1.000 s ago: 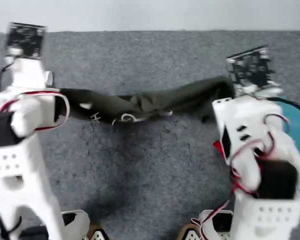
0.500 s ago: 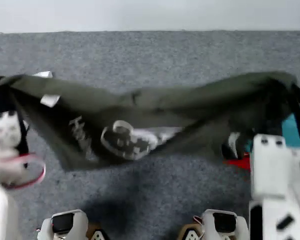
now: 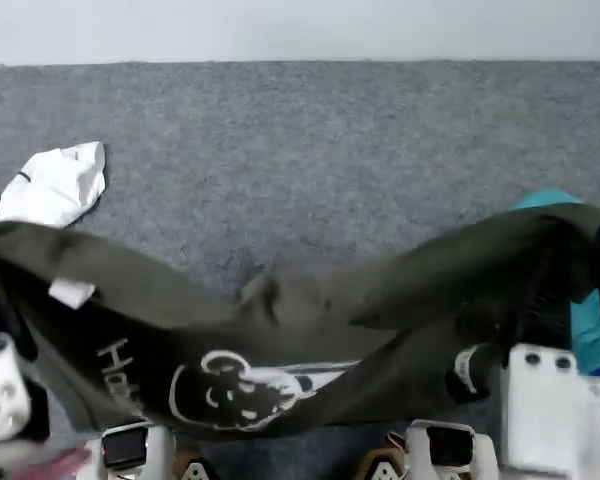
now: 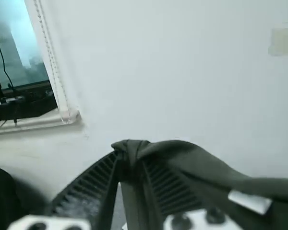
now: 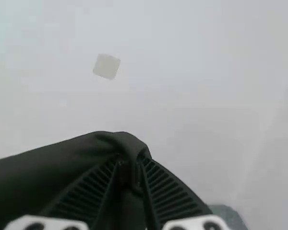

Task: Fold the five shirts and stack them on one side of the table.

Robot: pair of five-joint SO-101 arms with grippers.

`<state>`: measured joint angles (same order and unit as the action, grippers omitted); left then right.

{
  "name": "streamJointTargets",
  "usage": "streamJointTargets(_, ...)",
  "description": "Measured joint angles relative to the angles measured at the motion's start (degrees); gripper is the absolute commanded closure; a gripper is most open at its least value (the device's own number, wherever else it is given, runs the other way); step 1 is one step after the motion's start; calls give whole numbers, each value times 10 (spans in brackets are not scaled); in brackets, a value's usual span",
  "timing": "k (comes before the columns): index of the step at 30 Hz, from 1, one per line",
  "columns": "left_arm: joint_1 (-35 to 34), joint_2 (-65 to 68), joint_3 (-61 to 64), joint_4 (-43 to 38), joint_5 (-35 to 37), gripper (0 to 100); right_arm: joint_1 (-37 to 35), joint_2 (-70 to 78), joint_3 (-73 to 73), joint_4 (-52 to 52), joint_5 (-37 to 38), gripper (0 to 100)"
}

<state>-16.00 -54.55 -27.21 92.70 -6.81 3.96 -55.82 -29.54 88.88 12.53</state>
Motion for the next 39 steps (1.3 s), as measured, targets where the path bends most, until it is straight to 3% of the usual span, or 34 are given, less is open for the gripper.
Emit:
streamJointTargets(8,-42,3,283,-190,0,987,-26,196,148,-112,0,989)
streamJointTargets(18,-45,67,706,-590,0,987,-85,397,194,-258,7,989)
streamJointTargets(21,-45,124,747,-725,6,987,-88,454,194,-312,7,989)
streamJointTargets(25,-45,229,725,-866,76,986,-88,513,194,-398,7,989)
streamJointTargets(30,-44,395,605,-893,104,986,-88,582,167,-462,7,989)
streamJointTargets(39,-44,603,367,-775,106,985,-94,807,-108,-423,8,989)
